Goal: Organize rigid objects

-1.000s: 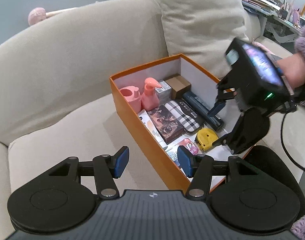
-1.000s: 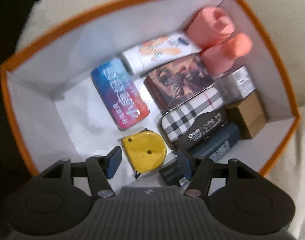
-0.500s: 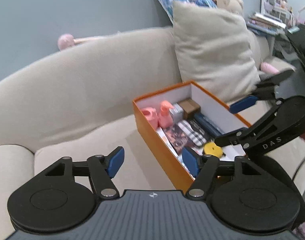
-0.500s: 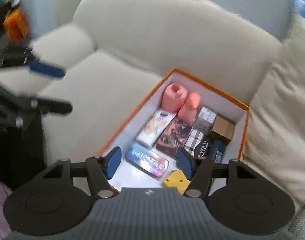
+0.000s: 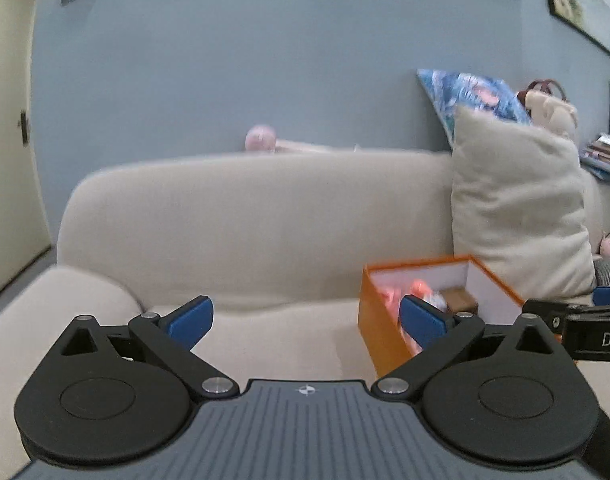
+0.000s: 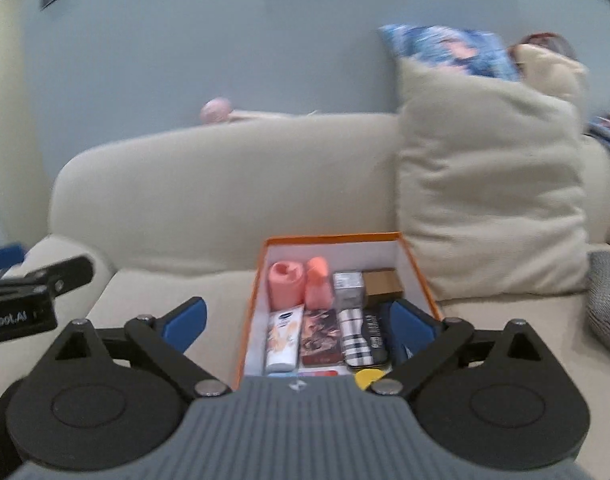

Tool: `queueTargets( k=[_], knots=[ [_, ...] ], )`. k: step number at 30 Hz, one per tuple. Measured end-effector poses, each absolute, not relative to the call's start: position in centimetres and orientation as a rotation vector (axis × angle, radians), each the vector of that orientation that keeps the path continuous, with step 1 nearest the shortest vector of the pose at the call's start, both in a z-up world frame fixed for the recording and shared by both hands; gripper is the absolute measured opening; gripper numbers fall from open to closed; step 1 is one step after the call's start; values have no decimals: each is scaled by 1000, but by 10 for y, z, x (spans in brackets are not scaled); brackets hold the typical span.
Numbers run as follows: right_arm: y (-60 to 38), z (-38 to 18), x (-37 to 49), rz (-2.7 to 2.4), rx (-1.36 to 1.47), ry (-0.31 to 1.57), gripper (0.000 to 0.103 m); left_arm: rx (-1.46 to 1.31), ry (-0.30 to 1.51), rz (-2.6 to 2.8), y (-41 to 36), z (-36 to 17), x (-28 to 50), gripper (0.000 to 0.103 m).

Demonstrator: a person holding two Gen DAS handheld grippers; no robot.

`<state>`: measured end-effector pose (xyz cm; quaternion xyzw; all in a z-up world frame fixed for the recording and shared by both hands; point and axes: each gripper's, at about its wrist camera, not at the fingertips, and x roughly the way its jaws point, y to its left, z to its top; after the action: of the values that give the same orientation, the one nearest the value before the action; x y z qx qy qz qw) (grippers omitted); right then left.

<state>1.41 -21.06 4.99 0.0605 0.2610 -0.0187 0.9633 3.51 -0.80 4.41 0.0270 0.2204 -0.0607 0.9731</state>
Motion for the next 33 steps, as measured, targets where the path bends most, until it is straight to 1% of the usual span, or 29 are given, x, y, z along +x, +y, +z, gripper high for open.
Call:
queueTargets(
  k=[6, 11, 16, 19, 33],
  knots=[
    [-193, 23, -8, -132, 69, 499, 100, 82, 504, -91, -9, 6, 25, 103],
    [-191, 4, -18, -158, 62, 479, 101, 103, 537, -80, -14, -8, 23, 103],
    [-189, -18, -19, -152, 50, 527, 101, 140, 571, -81, -17, -21, 18, 103],
    [-189, -25, -17, -151, 54, 554, 101, 149, 589, -85, -15, -25, 16, 103],
    [-188, -30, -20, -141, 57, 574, 101, 137, 623, -65, -8, -27, 15, 103]
  ],
)
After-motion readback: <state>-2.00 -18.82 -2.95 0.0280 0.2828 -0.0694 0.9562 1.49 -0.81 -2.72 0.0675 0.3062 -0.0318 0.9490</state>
